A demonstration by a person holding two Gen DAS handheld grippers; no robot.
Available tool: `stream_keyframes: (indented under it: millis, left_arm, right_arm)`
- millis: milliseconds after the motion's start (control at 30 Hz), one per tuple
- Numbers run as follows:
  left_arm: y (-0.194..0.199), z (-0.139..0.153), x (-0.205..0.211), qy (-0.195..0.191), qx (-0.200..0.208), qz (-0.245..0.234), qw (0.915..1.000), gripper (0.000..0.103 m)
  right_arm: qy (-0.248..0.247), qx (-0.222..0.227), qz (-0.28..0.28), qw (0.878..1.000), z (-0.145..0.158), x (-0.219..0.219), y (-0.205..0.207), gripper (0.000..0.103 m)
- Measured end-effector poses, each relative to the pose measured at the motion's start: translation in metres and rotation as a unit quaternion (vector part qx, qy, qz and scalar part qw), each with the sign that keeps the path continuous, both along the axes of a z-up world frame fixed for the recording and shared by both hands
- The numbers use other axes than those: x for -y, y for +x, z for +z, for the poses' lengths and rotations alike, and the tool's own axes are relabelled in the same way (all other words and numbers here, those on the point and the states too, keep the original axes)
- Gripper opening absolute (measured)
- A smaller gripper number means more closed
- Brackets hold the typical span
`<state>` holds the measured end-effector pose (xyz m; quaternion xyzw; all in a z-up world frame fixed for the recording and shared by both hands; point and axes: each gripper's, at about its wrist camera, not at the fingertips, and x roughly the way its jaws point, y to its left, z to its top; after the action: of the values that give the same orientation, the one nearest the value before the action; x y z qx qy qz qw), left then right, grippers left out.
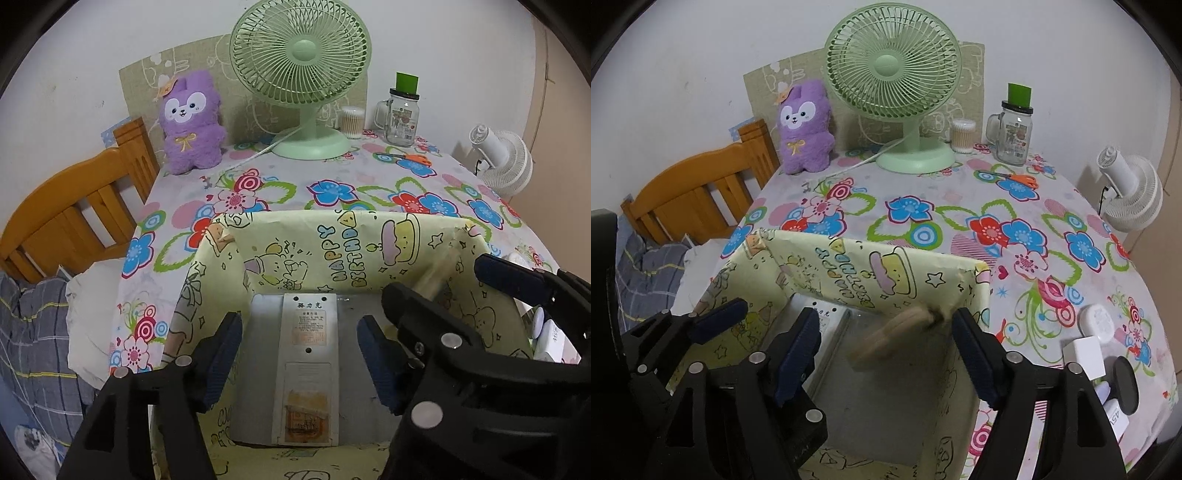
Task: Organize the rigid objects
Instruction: 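Lower the remote into the box with the left tool while the right tool releases the container inside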
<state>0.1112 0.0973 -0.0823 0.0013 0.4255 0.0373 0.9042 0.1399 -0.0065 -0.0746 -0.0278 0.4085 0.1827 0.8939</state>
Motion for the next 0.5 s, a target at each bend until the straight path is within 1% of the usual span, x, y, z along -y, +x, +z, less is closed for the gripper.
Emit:
stream_keyframes:
  millis: [267,367,433,500]
  left_arm:
    - [-0.009,0.01,0.003,0.004,0.011,0.002,0.9999,0.078]
    - [-0.013,0.015,0.006,0.004,0.017,0.002,0.9998,0.08]
    - [-0.016,0.019,0.009,0.006,0.022,0.002,0.9997,0.081]
    - [-0.018,0.023,0.013,0.008,0.025,0.0,0.9996,0.082]
  right_arm:
    - [0.019,-0.003,0.006,1.0,0.006,0.005,-0.007,0.082]
    - [0.021,0.006,0.006,1.0,0.012,0.009,-0.012,0.086]
    - [0.019,0.013,-0.001,1.0,0.017,0.013,-0.016,0.092]
    - [0.022,0.017,-0.003,1.0,0.019,0.017,-0.018,0.093]
